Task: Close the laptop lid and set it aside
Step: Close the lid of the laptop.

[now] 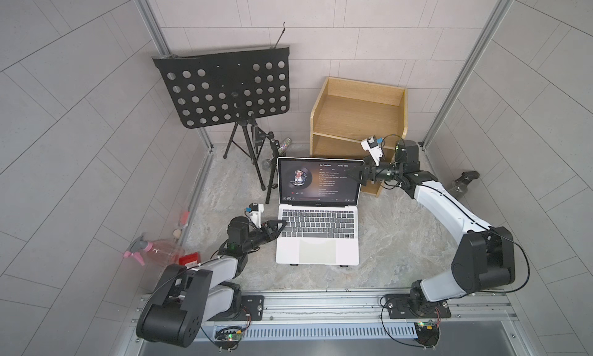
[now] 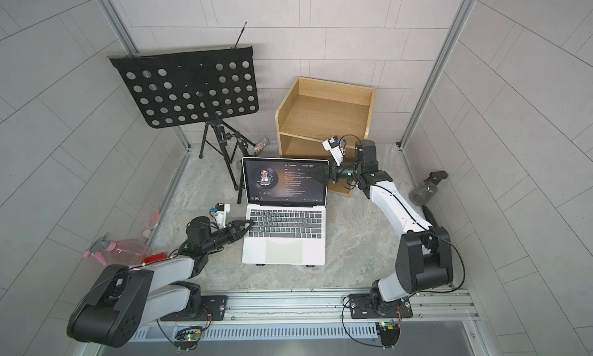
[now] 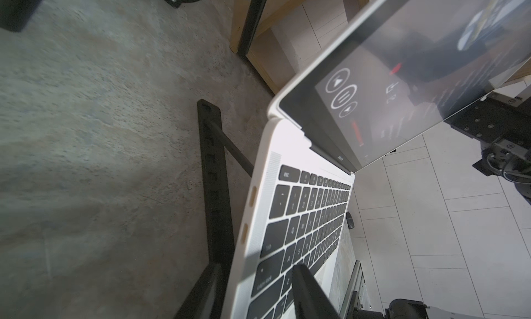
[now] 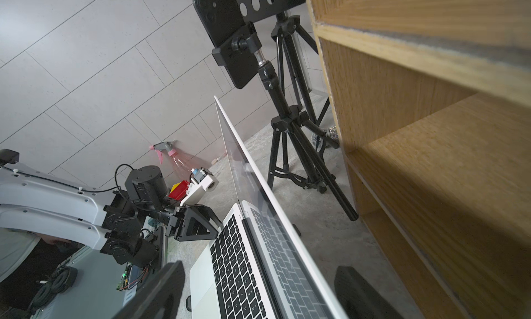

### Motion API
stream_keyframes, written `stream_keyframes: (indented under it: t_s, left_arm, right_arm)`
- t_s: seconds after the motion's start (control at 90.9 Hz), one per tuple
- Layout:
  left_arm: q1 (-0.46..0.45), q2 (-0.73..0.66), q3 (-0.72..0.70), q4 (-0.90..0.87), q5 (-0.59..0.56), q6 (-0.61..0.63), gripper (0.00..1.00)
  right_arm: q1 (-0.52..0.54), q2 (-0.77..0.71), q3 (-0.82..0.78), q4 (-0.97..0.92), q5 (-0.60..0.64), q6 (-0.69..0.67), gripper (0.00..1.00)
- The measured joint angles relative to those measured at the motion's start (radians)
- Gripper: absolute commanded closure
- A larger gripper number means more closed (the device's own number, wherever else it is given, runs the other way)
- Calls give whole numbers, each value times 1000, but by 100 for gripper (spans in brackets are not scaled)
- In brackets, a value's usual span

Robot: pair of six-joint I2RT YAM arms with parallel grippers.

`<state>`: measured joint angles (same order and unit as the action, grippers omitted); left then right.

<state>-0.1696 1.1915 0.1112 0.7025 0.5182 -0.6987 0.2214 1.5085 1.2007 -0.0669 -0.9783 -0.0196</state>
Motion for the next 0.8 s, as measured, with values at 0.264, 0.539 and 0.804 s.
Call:
stream_keyframes:
  t_s: [0.264,0.539,0.804]
  left_arm:
    - [-1,75,0,0,26,-9,64]
    - [0,66,-1,5,40,-4,66]
    - [0,40,-4,-15,39,-5,64]
  right_arm:
    - [-2,1,32,-46,-31,-97,8]
    - [2,10,76,-153,-36,-195,8]
    - [24,32,187,-349,0,-332,9]
